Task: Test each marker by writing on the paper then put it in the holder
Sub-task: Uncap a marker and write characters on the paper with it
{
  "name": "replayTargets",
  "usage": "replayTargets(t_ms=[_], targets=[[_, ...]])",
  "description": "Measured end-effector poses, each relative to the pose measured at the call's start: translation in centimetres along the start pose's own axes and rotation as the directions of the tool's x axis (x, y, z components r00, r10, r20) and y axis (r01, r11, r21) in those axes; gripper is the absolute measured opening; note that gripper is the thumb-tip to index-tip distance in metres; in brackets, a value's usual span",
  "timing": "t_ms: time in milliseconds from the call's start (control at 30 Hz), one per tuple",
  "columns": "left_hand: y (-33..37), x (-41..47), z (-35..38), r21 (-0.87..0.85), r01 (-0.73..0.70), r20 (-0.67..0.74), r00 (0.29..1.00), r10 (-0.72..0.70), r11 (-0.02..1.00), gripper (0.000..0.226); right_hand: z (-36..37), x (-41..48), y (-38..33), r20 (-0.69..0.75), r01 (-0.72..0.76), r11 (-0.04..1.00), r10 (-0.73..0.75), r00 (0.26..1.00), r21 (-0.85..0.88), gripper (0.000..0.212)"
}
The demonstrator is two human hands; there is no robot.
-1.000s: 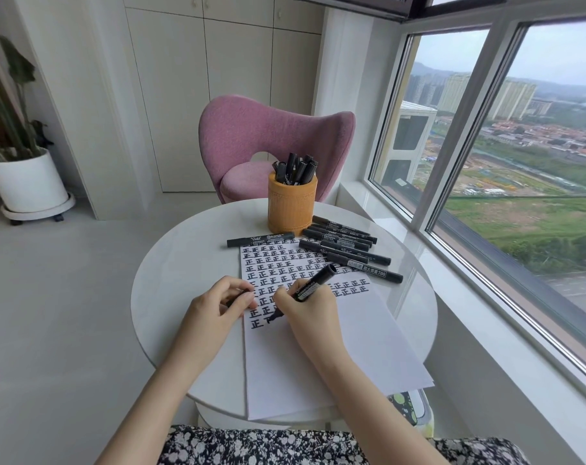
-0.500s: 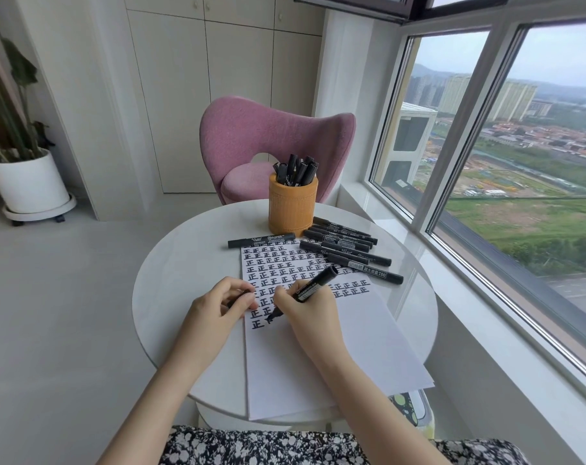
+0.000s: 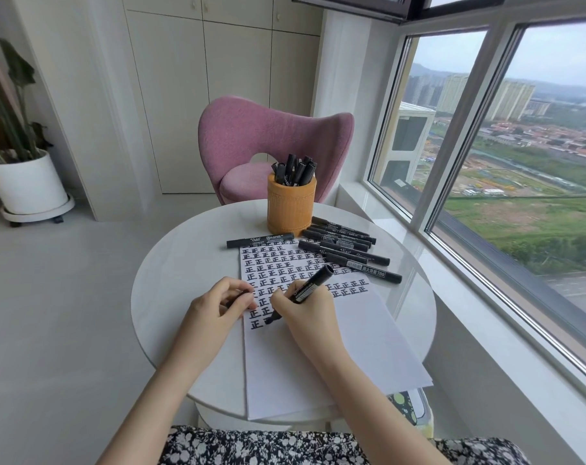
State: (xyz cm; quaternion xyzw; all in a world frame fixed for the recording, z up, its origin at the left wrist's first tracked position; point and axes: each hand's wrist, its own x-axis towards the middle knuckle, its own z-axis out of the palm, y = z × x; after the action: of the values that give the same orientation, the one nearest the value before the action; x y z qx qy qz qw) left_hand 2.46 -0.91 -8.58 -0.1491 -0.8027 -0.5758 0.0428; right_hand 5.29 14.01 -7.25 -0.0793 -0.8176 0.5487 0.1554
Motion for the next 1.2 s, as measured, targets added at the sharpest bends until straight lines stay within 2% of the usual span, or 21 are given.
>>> replayTargets(t_ms=[267,633,933,1100,1200], targets=[[0.0,-0.03,-0.03,0.0,0.003,-0.001,1.0,-0.003,1.0,0.006,-0.13,-0.06,0.02,0.001,0.005,0.999,-0.005,1.0,0.05,0.028],[-0.06,0.06,0.03,0.006,-0.001,-0.002,1.0,0.001,1.0,0.006,0.06,0.02,0.12,0.024,-0.005,1.0,0.005,1.0,-0.005,0.029],[-0.03,0.03,0.01,0.01,-0.004,0.0,1.0,0.004,1.0,0.006,-0.25,-0.1,-0.2,-0.021,-0.012,0.999,0.013,1.0,0.044,0.021],[-0.02,0.02,-0.03,0.003,-0.004,0.003,1.0,0.004,1.0,0.006,-0.28,-0.16,-0.26,-0.025,-0.016,0.999,0.017,1.0,0.047,0.022],[0.13,-0.03,0.01,-0.013,-0.008,0.006,1.0,0.008,1.0,0.006,-0.39,-0.05,-0.13,-0.05,-0.023,0.994,0.028,0.998,0.107,0.025]])
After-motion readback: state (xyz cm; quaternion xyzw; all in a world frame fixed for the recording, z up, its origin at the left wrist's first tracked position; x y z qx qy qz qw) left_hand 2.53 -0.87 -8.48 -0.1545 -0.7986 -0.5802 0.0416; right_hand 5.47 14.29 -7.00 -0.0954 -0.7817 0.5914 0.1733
